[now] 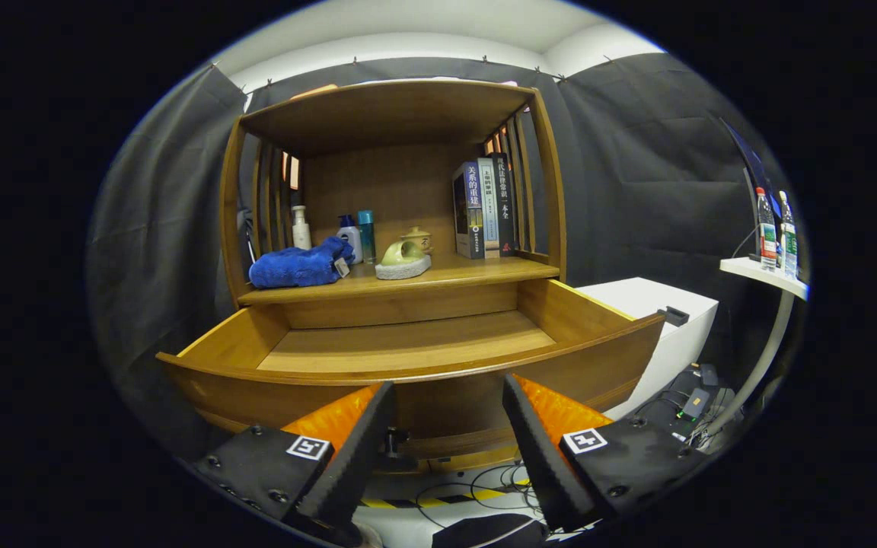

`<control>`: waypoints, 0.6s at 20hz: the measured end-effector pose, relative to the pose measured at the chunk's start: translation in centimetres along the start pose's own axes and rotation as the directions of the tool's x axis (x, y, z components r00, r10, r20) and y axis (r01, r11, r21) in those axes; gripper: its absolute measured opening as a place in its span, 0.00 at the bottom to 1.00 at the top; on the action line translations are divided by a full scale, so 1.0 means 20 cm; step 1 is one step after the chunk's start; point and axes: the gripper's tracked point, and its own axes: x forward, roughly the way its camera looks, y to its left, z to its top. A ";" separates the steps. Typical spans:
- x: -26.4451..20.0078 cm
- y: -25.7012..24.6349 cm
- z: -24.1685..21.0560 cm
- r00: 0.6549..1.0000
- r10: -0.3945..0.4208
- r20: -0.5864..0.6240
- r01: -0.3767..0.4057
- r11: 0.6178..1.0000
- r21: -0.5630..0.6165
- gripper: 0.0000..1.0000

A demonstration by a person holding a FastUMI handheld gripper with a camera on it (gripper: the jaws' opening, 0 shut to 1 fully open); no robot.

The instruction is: Pull open the drawer, take out the items inside it, and place them on the countertop above the cabinet.

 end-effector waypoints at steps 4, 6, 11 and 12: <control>0.05 0.00 0.01 1.000 0.004 -0.012 -0.004 1.000 0.016 0.96; 0.06 0.00 0.02 1.000 0.002 -0.010 -0.002 1.000 0.020 0.96; 0.13 0.01 0.03 1.000 -0.002 -0.012 0.002 0.999 0.036 0.96; 0.14 0.01 0.04 1.000 -0.002 -0.015 0.003 0.999 0.035 0.96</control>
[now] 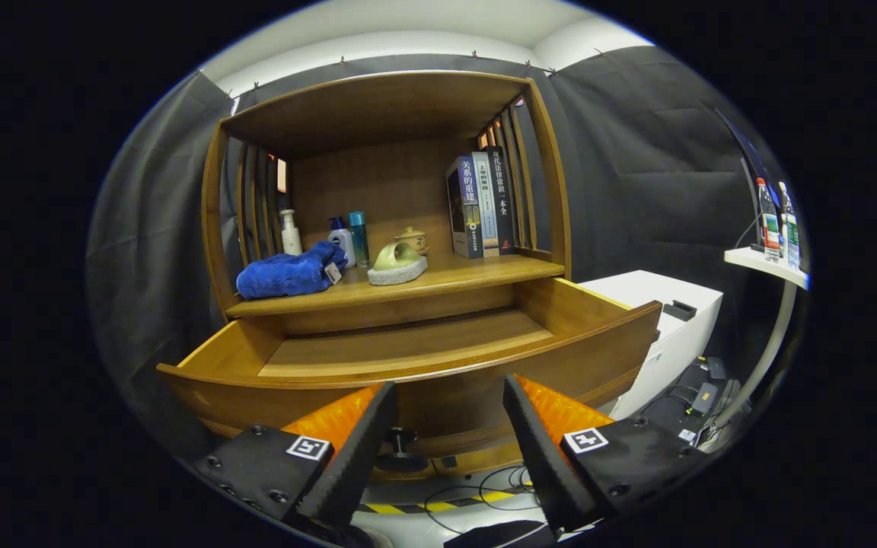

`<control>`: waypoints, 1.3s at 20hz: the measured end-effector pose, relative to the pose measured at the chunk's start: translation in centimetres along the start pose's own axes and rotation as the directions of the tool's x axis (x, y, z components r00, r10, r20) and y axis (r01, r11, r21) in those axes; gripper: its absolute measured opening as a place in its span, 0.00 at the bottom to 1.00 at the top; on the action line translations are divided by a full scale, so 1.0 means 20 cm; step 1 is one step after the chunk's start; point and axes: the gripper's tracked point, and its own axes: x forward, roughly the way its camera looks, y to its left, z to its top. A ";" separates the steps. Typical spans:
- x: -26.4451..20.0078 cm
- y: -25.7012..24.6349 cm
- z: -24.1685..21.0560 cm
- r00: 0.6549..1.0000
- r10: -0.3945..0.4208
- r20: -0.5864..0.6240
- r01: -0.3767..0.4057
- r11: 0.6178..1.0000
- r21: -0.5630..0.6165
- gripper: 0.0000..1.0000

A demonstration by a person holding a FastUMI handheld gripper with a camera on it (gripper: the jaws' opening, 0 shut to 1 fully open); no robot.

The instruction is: Pull open the drawer, take out the items inside it, and place them on the countertop above the cabinet.

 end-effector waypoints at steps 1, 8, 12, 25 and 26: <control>0.01 0.00 0.01 1.000 0.000 -0.004 0.000 1.000 -0.004 0.96; 0.12 0.04 0.05 1.000 -0.026 -0.003 0.026 1.000 0.008 0.96; 0.18 0.04 0.09 0.999 -0.034 -0.005 0.034 0.999 -0.012 0.96; 0.44 0.09 0.15 0.998 -0.050 -0.043 0.048 0.998 -0.049 0.97; 0.46 0.09 0.15 0.998 -0.052 -0.042 0.050 0.997 -0.052 0.96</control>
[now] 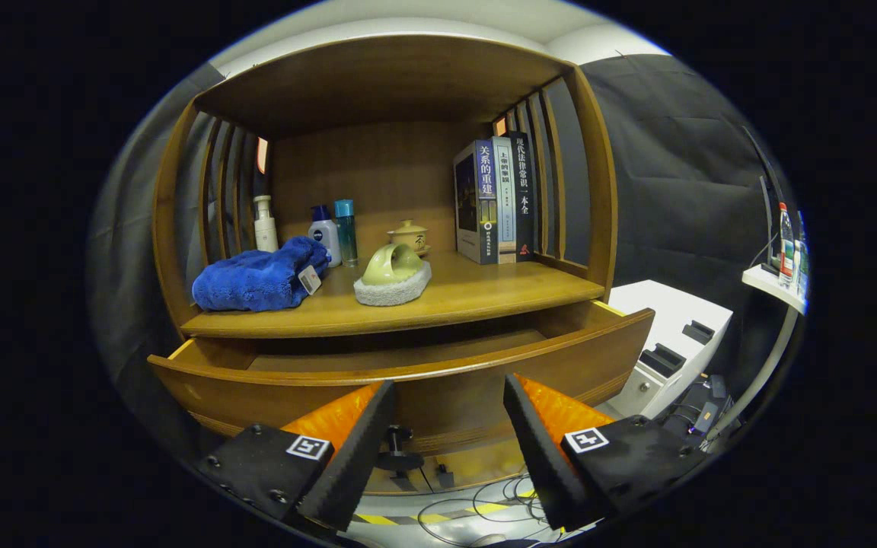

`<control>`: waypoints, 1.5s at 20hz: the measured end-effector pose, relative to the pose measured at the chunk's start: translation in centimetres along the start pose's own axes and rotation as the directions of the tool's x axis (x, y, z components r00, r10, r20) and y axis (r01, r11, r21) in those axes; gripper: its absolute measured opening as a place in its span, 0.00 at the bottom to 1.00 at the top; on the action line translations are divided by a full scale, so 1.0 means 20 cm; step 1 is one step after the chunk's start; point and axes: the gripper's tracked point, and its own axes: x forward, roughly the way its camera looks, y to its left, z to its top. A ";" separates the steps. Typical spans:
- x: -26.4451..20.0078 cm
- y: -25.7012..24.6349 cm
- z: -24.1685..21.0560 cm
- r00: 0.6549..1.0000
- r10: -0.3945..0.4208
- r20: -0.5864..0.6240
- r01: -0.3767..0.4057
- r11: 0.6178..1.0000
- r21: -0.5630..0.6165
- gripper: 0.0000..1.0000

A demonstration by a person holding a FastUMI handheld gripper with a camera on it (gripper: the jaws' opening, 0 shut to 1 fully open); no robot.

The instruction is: Pull open the drawer, take out the items inside it, and place them on the countertop above the cabinet.

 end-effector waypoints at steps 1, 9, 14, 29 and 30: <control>0.02 0.01 0.01 1.000 0.000 -0.002 0.000 1.000 -0.001 0.96; 0.14 0.04 0.04 1.000 0.021 -0.015 -0.021 1.000 0.005 0.96; 0.22 0.05 0.07 1.000 0.018 -0.013 -0.019 0.999 -0.031 0.95; 0.12 0.01 0.29 1.000 0.016 0.015 -0.015 0.999 -0.046 0.97; 0.05 0.00 0.36 0.999 0.017 0.035 -0.015 0.998 -0.053 0.96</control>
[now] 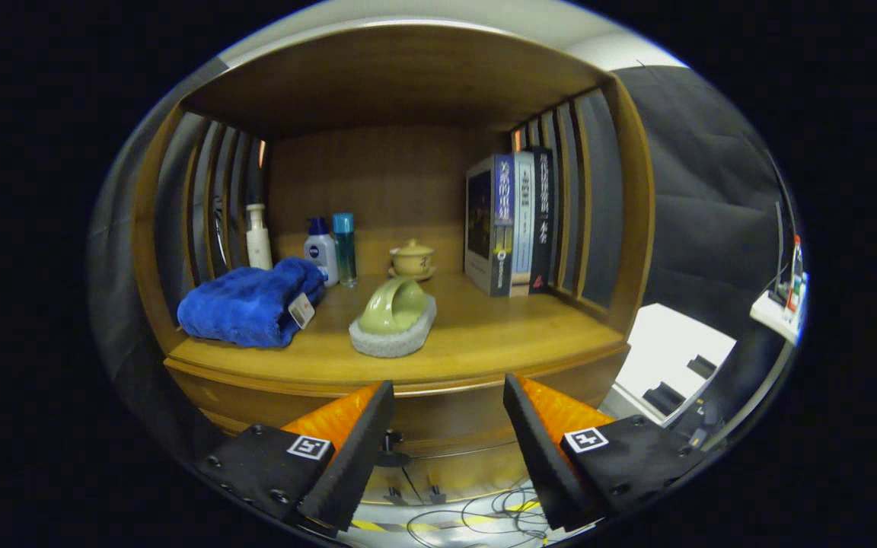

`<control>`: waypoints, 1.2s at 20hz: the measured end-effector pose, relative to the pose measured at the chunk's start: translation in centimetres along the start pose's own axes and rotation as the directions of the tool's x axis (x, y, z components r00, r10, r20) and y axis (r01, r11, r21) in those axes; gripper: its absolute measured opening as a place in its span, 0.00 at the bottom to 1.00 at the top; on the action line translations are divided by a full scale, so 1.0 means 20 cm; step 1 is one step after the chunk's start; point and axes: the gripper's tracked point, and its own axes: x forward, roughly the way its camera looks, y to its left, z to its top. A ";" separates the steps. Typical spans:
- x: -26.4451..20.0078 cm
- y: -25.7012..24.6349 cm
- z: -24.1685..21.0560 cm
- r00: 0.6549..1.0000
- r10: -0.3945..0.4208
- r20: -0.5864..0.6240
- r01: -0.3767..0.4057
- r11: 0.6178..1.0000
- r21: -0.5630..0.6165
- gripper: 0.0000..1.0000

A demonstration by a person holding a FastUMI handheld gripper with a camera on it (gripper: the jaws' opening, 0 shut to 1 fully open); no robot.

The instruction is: Pull open the drawer, take out the items inside it, and place them on the countertop above the cabinet.

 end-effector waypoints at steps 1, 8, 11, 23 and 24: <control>-0.07 -0.01 0.07 1.000 0.000 0.024 0.000 1.000 0.002 0.96; -0.48 0.00 0.56 0.985 0.038 0.167 -0.044 0.998 0.035 0.96; -0.61 0.02 0.63 0.984 0.051 0.170 -0.060 0.997 0.047 0.96; -0.77 0.02 0.68 0.982 0.052 0.184 -0.074 0.991 0.115 0.96; -0.77 0.01 0.67 0.983 0.045 0.180 -0.067 0.991 0.117 0.96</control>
